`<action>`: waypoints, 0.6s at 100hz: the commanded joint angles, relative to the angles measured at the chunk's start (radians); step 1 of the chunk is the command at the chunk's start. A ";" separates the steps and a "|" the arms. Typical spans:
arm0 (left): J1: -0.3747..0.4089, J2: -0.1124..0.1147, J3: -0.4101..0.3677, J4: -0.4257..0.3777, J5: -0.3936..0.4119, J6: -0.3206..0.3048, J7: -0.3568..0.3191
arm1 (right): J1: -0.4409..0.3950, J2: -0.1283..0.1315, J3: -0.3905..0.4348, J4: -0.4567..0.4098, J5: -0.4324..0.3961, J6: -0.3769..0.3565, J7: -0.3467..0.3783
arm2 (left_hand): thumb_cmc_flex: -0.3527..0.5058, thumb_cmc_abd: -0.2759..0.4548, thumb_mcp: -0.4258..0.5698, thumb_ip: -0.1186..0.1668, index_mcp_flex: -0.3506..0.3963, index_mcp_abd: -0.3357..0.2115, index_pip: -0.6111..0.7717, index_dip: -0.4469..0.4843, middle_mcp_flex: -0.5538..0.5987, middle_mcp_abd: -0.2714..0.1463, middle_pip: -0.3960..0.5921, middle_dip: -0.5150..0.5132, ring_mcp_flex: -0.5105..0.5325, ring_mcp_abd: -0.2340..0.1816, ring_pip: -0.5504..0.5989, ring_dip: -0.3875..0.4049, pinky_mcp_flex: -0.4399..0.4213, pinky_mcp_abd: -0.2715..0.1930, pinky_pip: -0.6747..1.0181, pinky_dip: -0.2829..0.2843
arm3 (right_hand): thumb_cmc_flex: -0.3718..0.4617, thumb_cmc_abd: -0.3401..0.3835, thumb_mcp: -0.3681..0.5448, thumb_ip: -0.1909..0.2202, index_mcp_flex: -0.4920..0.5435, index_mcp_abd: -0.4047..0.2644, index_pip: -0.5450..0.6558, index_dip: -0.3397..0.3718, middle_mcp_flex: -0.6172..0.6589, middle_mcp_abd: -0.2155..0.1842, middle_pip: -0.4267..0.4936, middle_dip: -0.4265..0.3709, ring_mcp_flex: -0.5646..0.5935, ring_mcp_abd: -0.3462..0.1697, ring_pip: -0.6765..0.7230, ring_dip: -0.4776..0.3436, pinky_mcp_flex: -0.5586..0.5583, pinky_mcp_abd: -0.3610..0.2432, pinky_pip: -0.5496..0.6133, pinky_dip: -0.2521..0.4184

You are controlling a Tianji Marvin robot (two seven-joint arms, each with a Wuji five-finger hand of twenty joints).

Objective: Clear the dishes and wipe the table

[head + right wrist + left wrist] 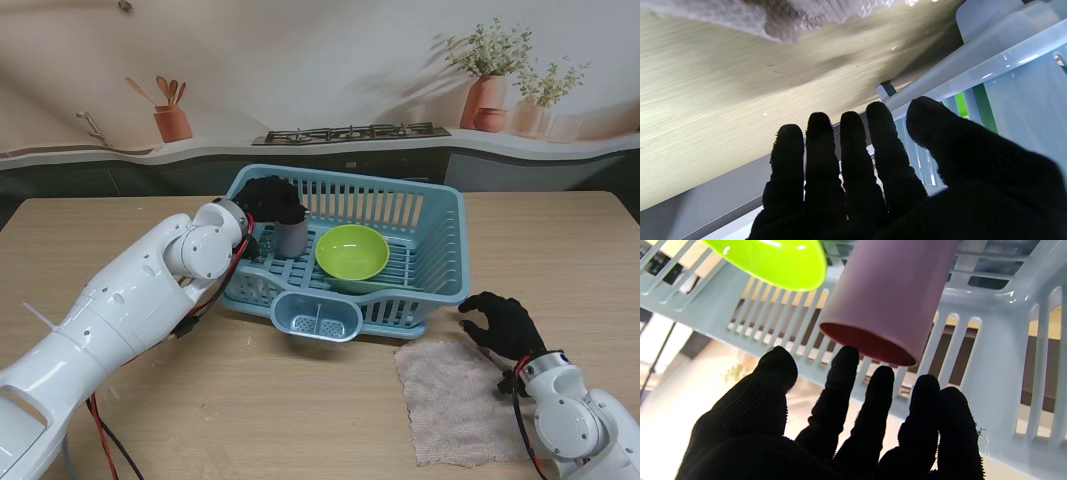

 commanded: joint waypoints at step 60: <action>0.069 0.042 -0.131 -0.183 -0.011 -0.091 -0.087 | 0.001 -0.001 0.003 0.002 -0.003 -0.022 0.011 | 0.072 0.026 -0.048 0.010 -0.017 -0.031 -0.015 -0.019 0.006 -0.006 0.034 -0.001 0.028 0.006 0.048 0.017 0.023 -0.003 0.044 0.013 | -0.017 -0.023 0.020 0.038 0.022 0.000 -0.002 0.004 0.003 -0.005 -0.013 -0.011 -0.023 -0.014 -0.011 -0.006 -0.010 -0.009 -0.011 0.013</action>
